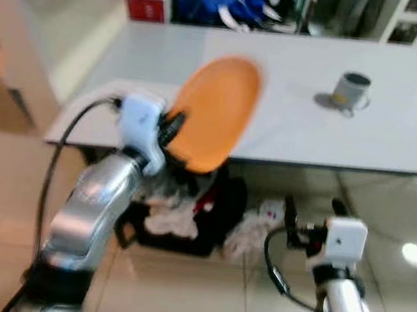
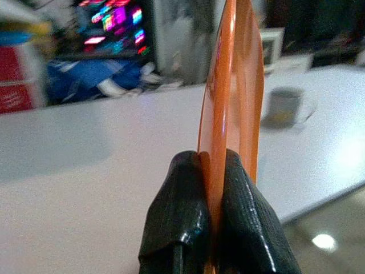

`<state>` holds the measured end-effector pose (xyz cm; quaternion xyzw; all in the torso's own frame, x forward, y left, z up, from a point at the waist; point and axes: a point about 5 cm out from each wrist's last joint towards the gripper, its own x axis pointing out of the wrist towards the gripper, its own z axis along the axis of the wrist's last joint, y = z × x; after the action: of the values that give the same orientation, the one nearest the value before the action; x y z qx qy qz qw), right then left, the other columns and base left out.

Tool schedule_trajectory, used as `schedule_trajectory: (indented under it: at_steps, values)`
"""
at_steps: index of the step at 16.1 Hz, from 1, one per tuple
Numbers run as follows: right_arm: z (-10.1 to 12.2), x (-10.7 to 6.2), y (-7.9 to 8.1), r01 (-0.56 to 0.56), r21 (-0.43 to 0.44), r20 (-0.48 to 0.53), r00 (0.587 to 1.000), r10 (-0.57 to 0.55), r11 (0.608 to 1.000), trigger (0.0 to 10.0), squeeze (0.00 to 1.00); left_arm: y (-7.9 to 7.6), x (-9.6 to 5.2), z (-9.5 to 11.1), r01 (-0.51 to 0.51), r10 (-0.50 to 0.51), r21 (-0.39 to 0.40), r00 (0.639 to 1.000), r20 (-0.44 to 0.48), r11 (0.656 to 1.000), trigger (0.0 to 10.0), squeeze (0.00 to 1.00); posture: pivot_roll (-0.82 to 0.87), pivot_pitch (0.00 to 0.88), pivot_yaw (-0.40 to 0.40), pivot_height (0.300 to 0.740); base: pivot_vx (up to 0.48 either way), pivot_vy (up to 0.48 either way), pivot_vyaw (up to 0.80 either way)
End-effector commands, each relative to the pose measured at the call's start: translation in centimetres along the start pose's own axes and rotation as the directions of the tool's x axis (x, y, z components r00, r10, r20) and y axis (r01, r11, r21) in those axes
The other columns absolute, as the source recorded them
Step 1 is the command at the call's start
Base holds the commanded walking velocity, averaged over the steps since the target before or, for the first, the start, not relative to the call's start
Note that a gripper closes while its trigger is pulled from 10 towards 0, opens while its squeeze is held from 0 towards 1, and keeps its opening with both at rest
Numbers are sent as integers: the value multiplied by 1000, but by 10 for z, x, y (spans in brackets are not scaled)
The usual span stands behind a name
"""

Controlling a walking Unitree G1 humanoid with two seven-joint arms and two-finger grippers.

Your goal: Setting the table

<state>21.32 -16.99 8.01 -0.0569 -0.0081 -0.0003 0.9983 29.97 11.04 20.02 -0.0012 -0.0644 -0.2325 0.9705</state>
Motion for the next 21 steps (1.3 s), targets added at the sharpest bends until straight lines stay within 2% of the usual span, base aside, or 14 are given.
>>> schedule_trajectory:
  at_steps: [1,3,5,9,12,16,21]
  values:
    - [3,2,2,-1,-1,11,1000,1,1000,10000,0,3,4,36,23,-28,36,991,128,999,0,0,-78,0,33,740,480,0,0]
    - [0,2,3,-3,-2,4,1000,3,1000,10000,0,5,13,38,29,-32,29,992,126,999,0,0,-77,0,29,740,480,0,0]
    - [-5,2,2,-7,-2,-5,1000,7,1000,10000,0,-1,28,33,79,-81,35,993,87,996,0,0,-86,0,33,740,480,0,0]
    - [-5,1,1,5,-3,-5,1000,-5,1000,10000,0,-3,25,26,96,-97,8,992,77,995,0,0,-97,0,38,740,85,0,0]
    - [-2,-1,2,6,-5,0,1000,-6,1000,10000,0,-5,25,21,93,-90,-33,993,79,995,0,0,-99,0,34,740,0,-447,0]
    - [3,-4,3,5,-5,7,1000,-5,1000,10000,0,-3,24,16,74,-72,-40,995,69,996,0,0,-99,0,35,740,202,-399,0]
    - [13,-4,7,-1,-2,20,1000,1,1000,10000,0,8,22,5,11,-10,-41,999,30,999,0,0,-100,0,35,740,305,-366,0]
